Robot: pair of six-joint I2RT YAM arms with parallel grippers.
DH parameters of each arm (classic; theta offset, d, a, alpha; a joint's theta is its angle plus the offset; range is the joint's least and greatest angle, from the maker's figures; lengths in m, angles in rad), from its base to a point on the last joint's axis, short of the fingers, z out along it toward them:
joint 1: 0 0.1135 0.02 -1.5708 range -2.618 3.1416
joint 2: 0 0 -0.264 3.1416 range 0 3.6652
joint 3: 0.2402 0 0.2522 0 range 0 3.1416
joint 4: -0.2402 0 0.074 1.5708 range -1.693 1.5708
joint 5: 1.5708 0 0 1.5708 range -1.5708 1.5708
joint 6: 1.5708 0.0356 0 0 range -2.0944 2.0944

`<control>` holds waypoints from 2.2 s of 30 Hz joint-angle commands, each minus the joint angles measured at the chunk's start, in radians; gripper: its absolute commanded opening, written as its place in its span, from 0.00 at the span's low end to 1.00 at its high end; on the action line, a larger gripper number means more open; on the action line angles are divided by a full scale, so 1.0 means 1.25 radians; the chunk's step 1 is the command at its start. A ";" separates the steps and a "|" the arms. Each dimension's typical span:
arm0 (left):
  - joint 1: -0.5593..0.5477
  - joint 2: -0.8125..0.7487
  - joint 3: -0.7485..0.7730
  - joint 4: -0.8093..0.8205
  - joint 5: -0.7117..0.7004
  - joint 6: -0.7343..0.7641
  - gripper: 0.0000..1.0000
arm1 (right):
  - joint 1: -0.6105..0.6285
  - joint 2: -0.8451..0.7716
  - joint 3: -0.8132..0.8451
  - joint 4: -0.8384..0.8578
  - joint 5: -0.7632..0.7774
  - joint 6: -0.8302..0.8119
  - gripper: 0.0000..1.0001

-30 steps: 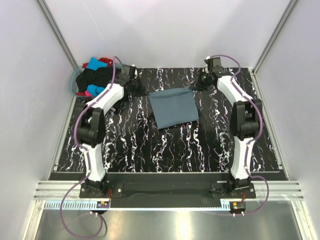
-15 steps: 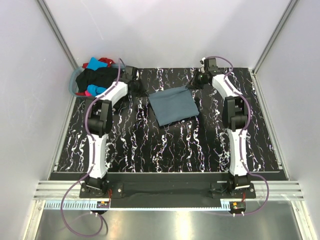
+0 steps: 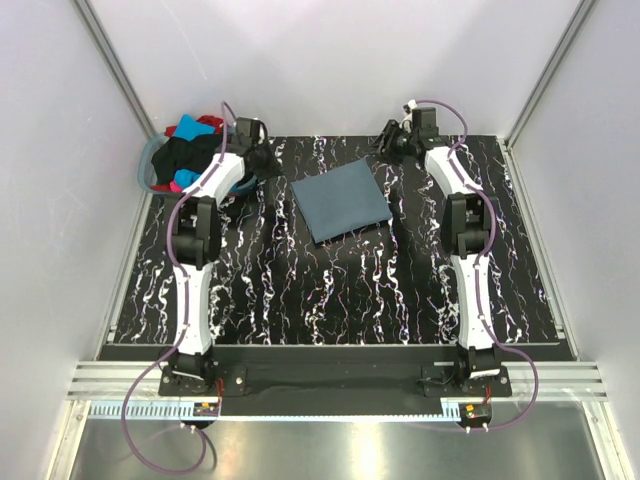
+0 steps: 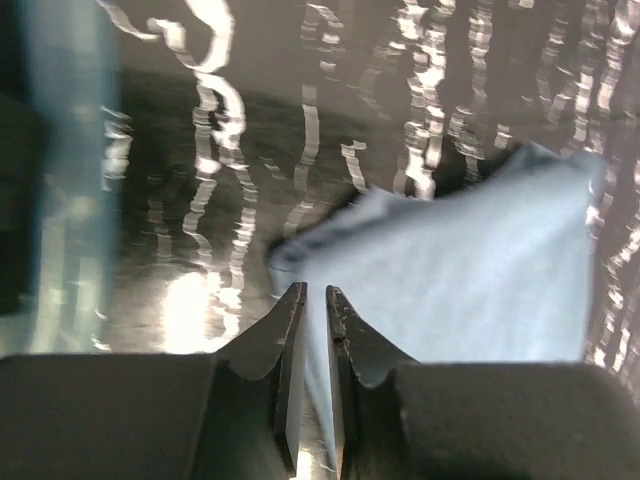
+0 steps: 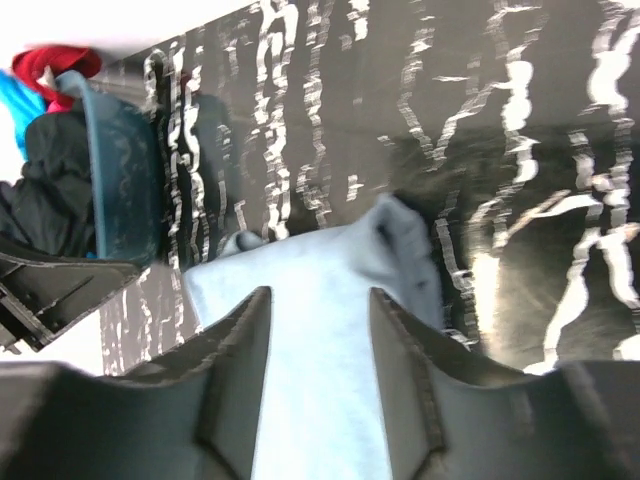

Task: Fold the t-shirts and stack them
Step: Fold the tshirt

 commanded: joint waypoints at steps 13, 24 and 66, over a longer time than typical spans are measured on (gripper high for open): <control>-0.059 -0.054 -0.014 0.034 0.091 0.042 0.22 | -0.098 -0.083 -0.133 0.001 -0.179 -0.038 0.51; -0.061 0.053 0.024 0.001 0.019 0.092 0.26 | -0.071 -0.198 -0.413 0.055 -0.166 -0.056 0.50; -0.180 -0.099 -0.208 -0.048 -0.040 0.115 0.35 | -0.047 -0.298 -0.628 0.084 -0.123 -0.060 0.28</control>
